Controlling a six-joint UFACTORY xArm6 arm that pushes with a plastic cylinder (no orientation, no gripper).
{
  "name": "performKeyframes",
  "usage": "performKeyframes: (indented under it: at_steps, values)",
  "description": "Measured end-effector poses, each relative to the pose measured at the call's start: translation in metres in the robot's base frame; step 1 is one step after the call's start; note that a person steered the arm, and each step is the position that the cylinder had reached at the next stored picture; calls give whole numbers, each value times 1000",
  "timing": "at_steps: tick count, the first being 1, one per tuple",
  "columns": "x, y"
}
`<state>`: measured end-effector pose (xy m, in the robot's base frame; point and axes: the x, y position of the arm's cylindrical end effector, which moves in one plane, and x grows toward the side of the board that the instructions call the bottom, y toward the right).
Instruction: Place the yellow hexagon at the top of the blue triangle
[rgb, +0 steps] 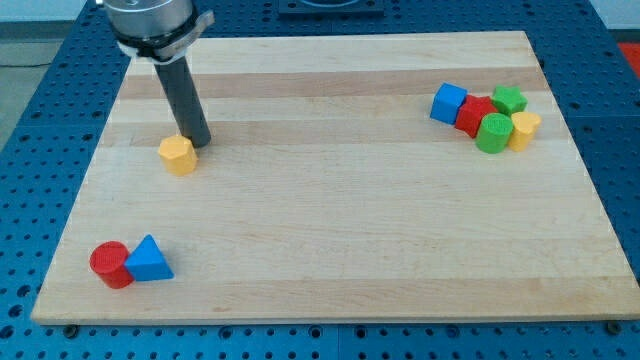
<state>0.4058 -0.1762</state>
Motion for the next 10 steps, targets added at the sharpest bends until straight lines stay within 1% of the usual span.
performKeyframes:
  at_steps: [2, 3, 4, 5, 8, 10]
  values:
    - [10, -49]
    - [27, -54]
    - [51, -53]
    - [66, -45]
    - [70, -14]
    - [93, -12]
